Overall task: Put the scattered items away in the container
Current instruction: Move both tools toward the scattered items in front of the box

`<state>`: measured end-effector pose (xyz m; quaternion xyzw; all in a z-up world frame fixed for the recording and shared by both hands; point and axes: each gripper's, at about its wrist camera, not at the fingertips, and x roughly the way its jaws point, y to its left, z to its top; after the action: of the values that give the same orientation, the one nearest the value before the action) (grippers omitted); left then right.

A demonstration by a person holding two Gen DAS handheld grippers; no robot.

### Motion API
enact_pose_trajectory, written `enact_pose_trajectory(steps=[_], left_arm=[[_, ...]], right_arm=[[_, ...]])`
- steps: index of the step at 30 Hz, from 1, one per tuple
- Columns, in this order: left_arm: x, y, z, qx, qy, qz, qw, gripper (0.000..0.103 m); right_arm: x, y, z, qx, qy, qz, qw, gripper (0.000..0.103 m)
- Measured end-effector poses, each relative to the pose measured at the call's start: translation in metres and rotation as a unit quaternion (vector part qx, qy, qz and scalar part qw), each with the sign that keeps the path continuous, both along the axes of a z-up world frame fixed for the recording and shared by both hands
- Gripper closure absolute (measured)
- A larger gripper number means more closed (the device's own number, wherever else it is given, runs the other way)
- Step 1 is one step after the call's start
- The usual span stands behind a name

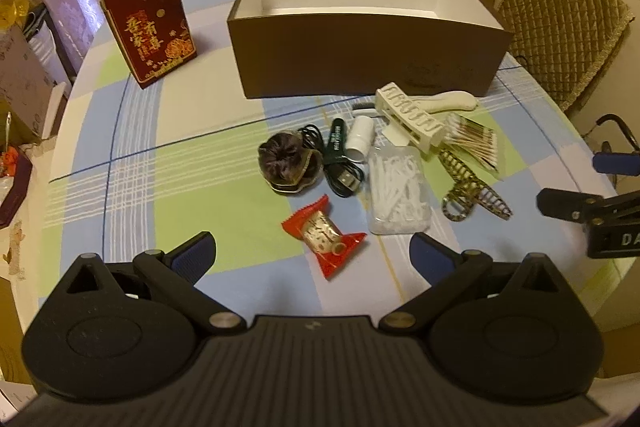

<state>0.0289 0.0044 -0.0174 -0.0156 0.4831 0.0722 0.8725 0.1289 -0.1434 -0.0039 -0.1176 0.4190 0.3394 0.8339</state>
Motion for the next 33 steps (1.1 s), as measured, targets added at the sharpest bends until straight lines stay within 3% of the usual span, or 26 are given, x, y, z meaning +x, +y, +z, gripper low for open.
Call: enact_pose_trajectory(steps=[13,33], left_arm=[[0.006,0.007,-0.020,0.010,0.015,0.027,0.9995,0.001],[0.017,0.009,-0.034,-0.008,0.036,0.037,0.9986,0.001]], right_arm=[[0.013,0.002,-0.008,0.033,0.018,0.021,0.999,0.000],[0.037,0.009,-0.039,0.025,0.050,0.074,0.996,0.000]])
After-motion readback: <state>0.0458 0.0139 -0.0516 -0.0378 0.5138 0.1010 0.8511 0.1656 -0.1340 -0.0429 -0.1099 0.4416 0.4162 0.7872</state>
